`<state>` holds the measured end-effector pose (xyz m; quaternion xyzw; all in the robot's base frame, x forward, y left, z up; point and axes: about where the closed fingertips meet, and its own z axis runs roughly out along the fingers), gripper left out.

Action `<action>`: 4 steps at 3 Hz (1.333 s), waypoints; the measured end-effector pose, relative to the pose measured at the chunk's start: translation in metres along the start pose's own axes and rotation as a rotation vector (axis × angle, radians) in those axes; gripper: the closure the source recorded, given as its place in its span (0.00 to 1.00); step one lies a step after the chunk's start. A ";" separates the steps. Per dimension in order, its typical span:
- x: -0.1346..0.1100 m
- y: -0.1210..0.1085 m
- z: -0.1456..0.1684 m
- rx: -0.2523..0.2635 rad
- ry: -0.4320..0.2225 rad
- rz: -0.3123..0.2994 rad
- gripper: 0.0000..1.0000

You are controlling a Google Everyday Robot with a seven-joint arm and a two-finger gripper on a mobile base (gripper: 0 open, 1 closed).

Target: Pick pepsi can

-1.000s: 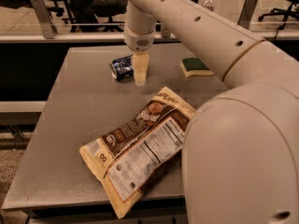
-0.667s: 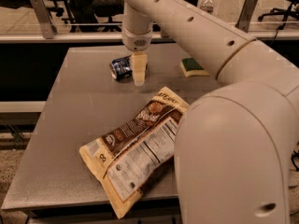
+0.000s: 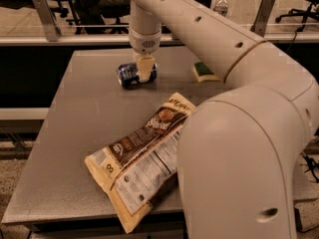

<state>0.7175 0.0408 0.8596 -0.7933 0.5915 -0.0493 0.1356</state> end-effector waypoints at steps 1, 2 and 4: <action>-0.002 0.001 -0.005 -0.001 -0.005 -0.008 0.72; -0.008 0.005 -0.024 0.010 -0.031 -0.020 0.95; -0.030 0.020 -0.086 0.028 -0.108 -0.073 1.00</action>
Offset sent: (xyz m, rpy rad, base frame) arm -0.0288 0.0004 0.0522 0.0565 -0.0105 0.0465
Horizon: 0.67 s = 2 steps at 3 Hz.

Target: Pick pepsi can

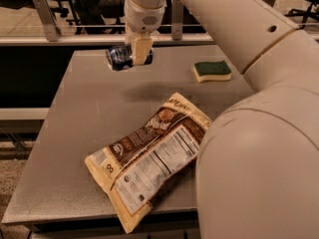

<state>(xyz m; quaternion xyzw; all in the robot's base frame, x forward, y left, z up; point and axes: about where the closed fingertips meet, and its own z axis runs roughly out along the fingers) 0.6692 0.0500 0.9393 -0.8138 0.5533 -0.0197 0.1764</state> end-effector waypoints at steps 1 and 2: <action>-0.015 0.002 -0.022 0.010 -0.037 -0.027 1.00; -0.015 0.002 -0.022 0.010 -0.037 -0.027 1.00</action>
Offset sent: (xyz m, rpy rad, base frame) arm -0.0113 0.0061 0.0206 0.0276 -0.0039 0.0319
